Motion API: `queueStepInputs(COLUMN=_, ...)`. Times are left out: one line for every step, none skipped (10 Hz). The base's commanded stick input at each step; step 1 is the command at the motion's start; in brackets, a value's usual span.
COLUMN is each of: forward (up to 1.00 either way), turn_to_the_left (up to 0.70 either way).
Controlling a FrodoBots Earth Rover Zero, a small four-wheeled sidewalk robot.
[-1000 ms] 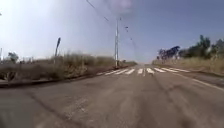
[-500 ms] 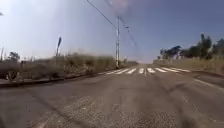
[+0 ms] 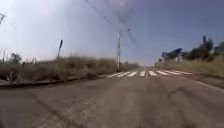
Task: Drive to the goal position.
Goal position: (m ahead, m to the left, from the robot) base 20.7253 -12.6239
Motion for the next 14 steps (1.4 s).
queueStepInputs(forward=1.0, turn_to_the_left=0.0)
queueStepInputs(forward=1.0, turn_to_the_left=0.0)
queueStepInputs(forward=1.0, turn_to_the_left=0.0)
queueStepInputs(forward=1.0, turn_to_the_left=0.0)
queueStepInputs(forward=1.0, turn_to_the_left=0.0)
queueStepInputs(forward=1.0, turn_to_the_left=0.0)
queueStepInputs(forward=1.0, turn_to_the_left=-0.1)
queueStepInputs(forward=1.0, turn_to_the_left=-0.25)
queueStepInputs(forward=1.0, turn_to_the_left=-0.27)
queueStepInputs(forward=1.0, turn_to_the_left=-0.27)
queueStepInputs(forward=1.0, turn_to_the_left=-0.27)
queueStepInputs(forward=1.0, turn_to_the_left=-0.27)
queueStepInputs(forward=1.0, turn_to_the_left=-0.27)
queueStepInputs(forward=1.0, turn_to_the_left=0.0)
